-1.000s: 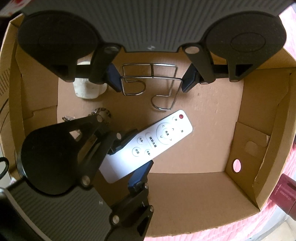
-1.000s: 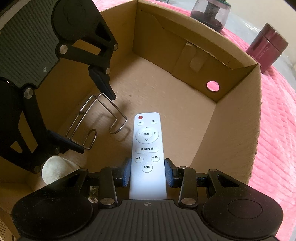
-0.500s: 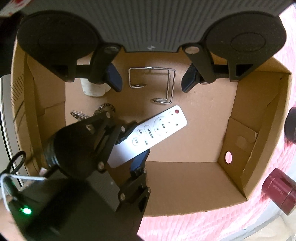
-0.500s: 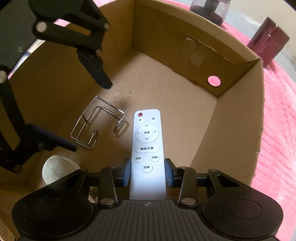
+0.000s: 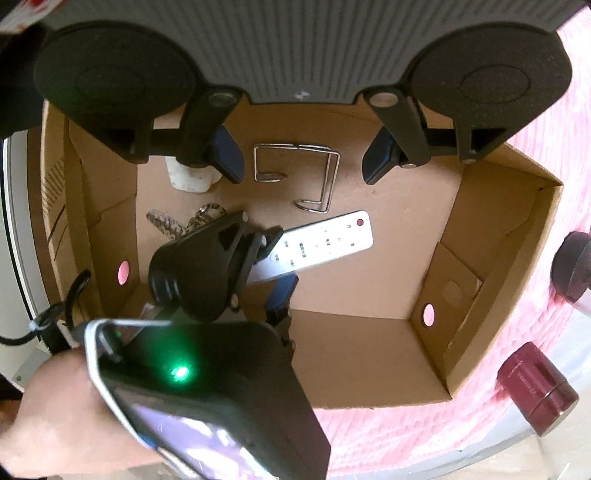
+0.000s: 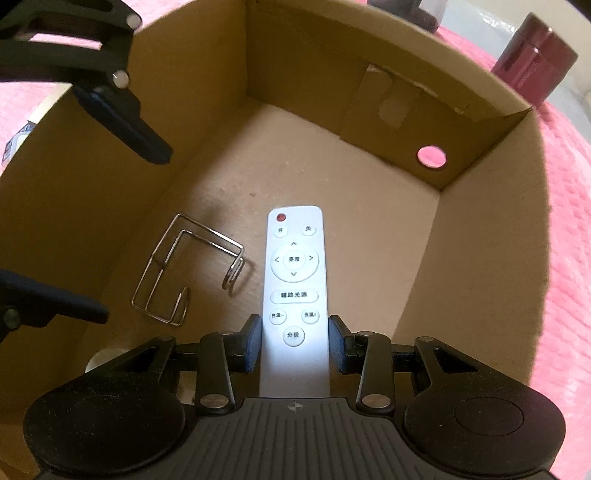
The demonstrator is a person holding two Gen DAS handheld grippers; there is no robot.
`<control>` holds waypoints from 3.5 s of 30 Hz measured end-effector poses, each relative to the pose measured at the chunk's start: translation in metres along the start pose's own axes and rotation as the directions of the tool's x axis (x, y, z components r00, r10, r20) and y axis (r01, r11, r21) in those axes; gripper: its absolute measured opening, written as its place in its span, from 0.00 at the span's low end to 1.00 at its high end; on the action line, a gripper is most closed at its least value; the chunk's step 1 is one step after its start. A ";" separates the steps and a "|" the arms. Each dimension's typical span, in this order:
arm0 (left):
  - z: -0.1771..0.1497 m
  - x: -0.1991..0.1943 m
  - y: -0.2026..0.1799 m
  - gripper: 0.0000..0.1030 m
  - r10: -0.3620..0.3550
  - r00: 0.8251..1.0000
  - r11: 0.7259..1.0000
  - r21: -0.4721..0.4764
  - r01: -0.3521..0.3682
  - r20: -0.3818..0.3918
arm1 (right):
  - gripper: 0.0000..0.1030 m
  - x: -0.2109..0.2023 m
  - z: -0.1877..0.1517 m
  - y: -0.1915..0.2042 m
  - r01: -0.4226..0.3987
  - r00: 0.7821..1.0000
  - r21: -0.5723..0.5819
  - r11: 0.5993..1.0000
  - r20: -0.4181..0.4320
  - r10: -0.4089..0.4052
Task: Organize rigid objects
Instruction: 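Lower the remote and wire rack into the box and open both tools, then move both open tools back toward the remaining items, then grasp the blue binder clip with the right tool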
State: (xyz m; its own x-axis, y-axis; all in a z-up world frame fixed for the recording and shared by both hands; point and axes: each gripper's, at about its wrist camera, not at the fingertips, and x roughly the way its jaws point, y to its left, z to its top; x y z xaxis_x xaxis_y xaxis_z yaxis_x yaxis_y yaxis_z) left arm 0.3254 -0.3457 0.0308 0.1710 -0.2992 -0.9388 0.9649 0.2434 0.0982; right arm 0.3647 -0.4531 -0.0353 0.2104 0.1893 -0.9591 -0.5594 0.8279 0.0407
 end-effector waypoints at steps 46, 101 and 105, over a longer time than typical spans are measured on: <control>-0.332 -0.221 -0.102 0.80 0.612 0.738 0.679 -0.667 -0.306 0.284 | 0.68 -0.166 -0.049 0.271 -0.174 0.737 0.117 0.978 0.674 0.050; -0.423 -0.084 -0.027 0.80 0.520 0.830 0.572 -0.805 -0.161 0.203 | 0.41 0.086 0.027 0.398 0.568 0.741 -0.230 0.790 0.562 -0.369; -0.423 -0.083 -0.027 0.80 0.515 0.833 0.570 -0.806 -0.159 0.200 | 0.36 0.084 0.026 0.394 0.565 0.738 -0.221 0.795 0.566 -0.367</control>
State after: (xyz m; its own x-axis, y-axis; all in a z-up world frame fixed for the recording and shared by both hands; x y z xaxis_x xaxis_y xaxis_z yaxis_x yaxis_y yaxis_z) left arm 0.2010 0.0623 -0.0338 0.6797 -0.3086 -0.6654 0.3626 0.9300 -0.0609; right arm 0.1831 -0.0969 -0.0925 0.8144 0.1353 -0.5643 -0.5033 0.6485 -0.5710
